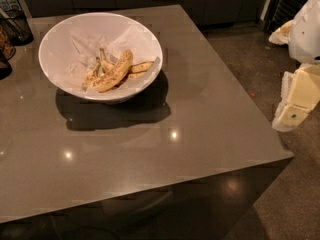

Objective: Pick banana from white bowl

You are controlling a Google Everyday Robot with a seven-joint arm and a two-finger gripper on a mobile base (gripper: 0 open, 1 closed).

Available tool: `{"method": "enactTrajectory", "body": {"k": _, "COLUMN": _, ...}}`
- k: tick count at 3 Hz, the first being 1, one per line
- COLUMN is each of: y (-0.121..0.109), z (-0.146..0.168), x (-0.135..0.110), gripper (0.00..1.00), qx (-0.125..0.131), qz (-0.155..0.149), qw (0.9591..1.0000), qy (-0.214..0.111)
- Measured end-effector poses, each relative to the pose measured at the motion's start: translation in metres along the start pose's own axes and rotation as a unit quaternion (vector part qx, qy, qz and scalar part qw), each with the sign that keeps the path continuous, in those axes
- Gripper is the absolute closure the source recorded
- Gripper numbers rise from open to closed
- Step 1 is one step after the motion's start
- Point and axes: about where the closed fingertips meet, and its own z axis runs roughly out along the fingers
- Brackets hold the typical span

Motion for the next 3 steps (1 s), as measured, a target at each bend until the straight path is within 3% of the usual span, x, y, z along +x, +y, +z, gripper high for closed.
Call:
{"method": "enactTrajectory", "body": {"k": 1, "y": 0.000, "z": 0.000, "x": 0.000, "gripper": 0.00, "qx": 0.000, "qz": 0.000, "qw": 1.0000, "qy": 0.000}}
{"method": "enactTrajectory", "body": {"k": 3, "y": -0.011, "z": 0.013, "x": -0.040, "gripper": 0.00, "qx": -0.032, "qz": -0.069, "qw": 0.9967, "qy": 0.028}}
